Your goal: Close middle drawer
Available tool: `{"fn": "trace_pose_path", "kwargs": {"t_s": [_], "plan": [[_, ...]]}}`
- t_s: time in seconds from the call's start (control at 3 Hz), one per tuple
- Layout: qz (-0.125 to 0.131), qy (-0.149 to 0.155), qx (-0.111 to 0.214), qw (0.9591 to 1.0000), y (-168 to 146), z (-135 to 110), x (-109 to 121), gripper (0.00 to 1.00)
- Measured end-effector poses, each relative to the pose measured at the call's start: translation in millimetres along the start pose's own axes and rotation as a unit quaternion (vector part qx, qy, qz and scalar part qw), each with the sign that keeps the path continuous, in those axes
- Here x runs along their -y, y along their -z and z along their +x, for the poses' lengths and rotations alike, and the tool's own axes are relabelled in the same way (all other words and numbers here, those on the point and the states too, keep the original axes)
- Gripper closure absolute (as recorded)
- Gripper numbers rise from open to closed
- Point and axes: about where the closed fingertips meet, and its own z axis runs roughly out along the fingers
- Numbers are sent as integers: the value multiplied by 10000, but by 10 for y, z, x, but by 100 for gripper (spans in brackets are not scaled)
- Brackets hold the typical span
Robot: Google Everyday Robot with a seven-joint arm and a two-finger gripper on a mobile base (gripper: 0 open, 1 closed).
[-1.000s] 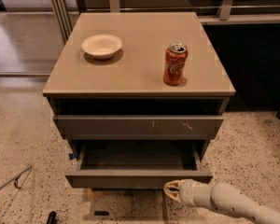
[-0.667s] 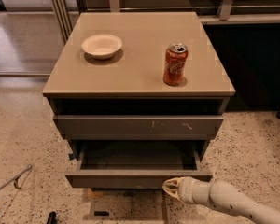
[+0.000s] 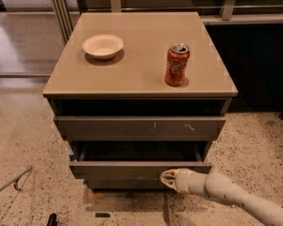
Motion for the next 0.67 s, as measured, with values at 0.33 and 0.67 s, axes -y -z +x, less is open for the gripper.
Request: {"fn": "trace_pose_path", "kwargs": {"t_s": [0.33, 0.67], "plan": [[29, 34, 13, 10000, -120, 9, 140, 100], [-12, 93, -10, 10000, -269, 12, 288, 100]]}}
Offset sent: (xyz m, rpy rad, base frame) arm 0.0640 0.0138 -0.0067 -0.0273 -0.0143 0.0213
